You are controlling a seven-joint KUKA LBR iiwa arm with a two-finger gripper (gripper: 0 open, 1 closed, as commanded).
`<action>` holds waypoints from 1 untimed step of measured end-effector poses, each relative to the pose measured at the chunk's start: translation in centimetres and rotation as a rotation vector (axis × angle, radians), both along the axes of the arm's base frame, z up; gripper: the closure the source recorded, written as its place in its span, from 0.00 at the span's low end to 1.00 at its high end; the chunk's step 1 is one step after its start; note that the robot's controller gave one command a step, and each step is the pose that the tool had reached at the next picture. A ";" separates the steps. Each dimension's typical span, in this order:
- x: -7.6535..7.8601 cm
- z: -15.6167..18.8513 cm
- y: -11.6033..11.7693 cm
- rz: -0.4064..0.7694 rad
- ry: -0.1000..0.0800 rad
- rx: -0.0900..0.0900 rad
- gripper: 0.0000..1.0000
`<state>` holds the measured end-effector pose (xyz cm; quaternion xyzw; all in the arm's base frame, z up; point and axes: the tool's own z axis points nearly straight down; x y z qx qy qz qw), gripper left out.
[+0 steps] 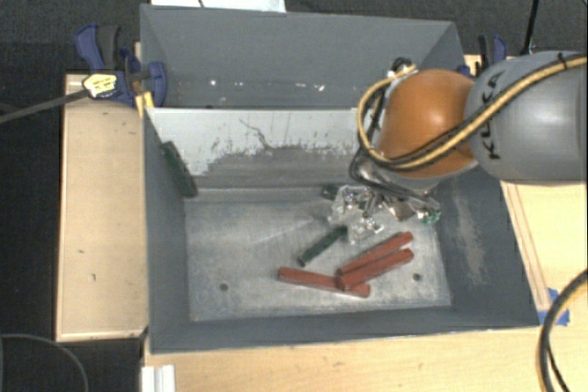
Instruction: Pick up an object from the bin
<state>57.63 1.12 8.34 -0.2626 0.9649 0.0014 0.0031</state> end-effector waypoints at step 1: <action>-0.6 17.0 1.5 -0.025 -0.004 -0.003 1.00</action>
Offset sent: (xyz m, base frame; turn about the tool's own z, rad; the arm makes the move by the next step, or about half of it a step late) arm 0.0000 0.0000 0.0000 0.0000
